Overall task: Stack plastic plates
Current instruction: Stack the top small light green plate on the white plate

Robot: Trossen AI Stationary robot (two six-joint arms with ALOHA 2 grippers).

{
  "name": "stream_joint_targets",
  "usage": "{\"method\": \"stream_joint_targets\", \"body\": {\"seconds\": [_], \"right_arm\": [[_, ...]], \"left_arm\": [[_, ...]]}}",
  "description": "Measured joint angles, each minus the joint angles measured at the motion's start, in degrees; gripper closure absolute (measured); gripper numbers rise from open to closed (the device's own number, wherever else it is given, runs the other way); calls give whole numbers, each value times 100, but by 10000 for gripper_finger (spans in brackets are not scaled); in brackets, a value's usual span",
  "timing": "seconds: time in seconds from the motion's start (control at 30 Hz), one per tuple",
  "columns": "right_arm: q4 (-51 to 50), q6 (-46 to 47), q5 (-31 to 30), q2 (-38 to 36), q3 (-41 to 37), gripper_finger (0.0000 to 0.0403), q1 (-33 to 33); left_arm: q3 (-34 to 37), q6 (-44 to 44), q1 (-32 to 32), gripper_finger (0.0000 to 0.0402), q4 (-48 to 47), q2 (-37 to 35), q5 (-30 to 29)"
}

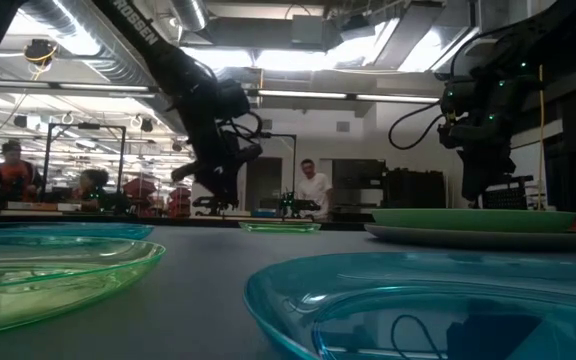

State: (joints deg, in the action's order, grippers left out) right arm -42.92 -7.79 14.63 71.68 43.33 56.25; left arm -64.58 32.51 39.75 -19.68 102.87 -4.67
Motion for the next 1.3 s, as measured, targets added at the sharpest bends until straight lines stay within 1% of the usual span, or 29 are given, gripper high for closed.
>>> {"method": "stream_joint_targets", "body": {"seconds": [0.37, 0.53, 0.7, 1.1, 1.3], "right_arm": [[0, 0, 0, 0, -2, 310, 0], [0, 0, 0, 2, -2, 310, 0], [0, 0, -2, 0, -2, 310, 0], [0, -1, -2, 1, -2, 310, -1], [0, 0, 0, 2, -2, 310, 0]], "left_arm": [[66, 192, -149, 328, 194, 0, 120], [66, 256, -290, 328, 304, 0, 72], [66, 339, -385, 328, 299, 0, -116], [66, 492, -394, 328, 286, 0, -122], [70, 615, -394, 328, 411, 375, -17]]}}
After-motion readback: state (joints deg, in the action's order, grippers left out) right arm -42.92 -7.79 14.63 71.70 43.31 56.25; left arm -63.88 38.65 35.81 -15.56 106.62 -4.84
